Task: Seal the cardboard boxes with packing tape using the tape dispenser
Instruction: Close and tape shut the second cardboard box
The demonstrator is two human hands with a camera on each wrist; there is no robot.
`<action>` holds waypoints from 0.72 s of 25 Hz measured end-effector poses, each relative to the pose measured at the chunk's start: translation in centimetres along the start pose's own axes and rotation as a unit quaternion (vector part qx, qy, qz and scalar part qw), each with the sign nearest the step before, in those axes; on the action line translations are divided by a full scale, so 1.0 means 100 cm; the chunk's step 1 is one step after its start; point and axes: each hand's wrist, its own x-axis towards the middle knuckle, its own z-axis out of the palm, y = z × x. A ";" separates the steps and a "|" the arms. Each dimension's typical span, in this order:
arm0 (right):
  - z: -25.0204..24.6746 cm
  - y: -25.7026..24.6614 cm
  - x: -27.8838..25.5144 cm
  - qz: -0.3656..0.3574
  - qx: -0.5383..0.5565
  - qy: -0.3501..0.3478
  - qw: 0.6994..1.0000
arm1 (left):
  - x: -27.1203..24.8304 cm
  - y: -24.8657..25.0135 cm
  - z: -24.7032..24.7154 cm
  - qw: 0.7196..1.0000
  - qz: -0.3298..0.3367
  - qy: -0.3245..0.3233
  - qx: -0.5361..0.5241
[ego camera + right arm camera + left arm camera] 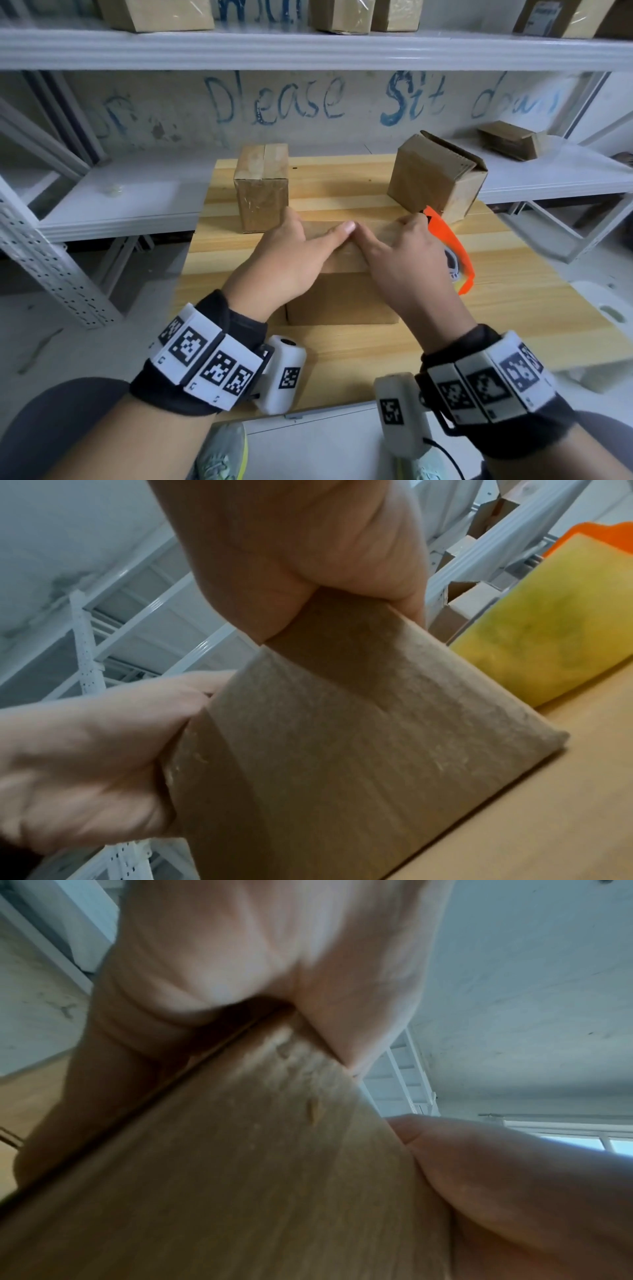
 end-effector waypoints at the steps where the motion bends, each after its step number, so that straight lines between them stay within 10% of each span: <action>1: 0.002 0.002 0.003 -0.003 -0.011 -0.002 1.000 | 0.000 0.000 0.000 1.000 0.005 -0.002 0.026; 18: -0.024 0.038 0.031 -0.076 0.103 -0.082 0.988 | 0.014 -0.016 -0.010 0.999 0.038 0.017 -0.022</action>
